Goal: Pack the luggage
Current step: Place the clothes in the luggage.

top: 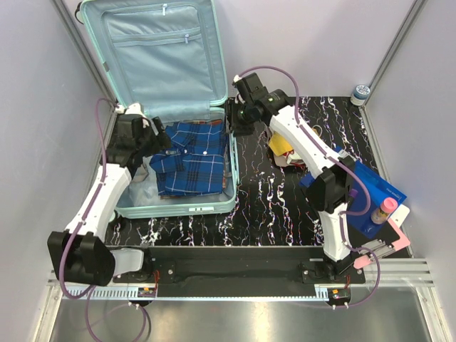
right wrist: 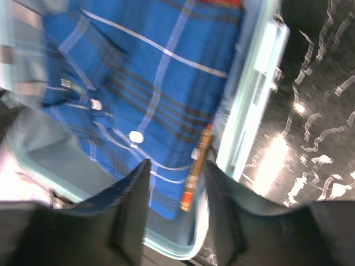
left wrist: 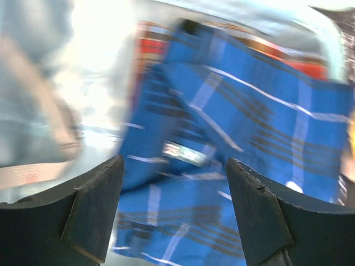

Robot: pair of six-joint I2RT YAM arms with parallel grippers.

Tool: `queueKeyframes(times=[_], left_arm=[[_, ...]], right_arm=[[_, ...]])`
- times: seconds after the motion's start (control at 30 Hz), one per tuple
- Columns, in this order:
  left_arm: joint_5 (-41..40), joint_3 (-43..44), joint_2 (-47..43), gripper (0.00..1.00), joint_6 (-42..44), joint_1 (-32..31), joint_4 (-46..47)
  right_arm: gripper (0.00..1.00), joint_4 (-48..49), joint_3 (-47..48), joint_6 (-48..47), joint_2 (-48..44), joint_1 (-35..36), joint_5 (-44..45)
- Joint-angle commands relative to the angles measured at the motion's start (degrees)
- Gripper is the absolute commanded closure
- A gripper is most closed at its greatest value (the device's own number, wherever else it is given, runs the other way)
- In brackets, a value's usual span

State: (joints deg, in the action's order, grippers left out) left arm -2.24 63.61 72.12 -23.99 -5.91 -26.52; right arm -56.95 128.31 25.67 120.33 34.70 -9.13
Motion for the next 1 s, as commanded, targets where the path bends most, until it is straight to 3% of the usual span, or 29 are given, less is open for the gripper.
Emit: queueKeyframes(times=[0.0, 0.27, 0.73, 0.93, 0.97], left_arm=[[5.2, -3.9, -3.9, 0.23, -1.4, -5.2, 8.1], [11.8, -13.2, -4.1, 0.23, -8.2, -14.6, 22.9], [11.4, -19.2, 9.1, 0.23, -12.0, -19.3, 29.4], [11.6, -18.0, 9.9, 0.23, -10.7, -20.2, 29.9], [11.6, -17.4, 9.5, 0.23, -10.6, -20.5, 29.5]], right_arm=[[0.55, -0.1, 7.5, -0.5, 3.2, -0.2, -2.5], [0.62, -1.8, 18.0, 0.7, 15.9, -0.2, -0.1], [0.63, -2.8, 29.0, 3.2, 32.5, -0.2, 3.0], [0.56, -2.3, 27.4, 2.2, 31.5, -0.2, 1.0], [0.49, -2.3, 27.3, 1.9, 30.8, -0.2, 0.6]])
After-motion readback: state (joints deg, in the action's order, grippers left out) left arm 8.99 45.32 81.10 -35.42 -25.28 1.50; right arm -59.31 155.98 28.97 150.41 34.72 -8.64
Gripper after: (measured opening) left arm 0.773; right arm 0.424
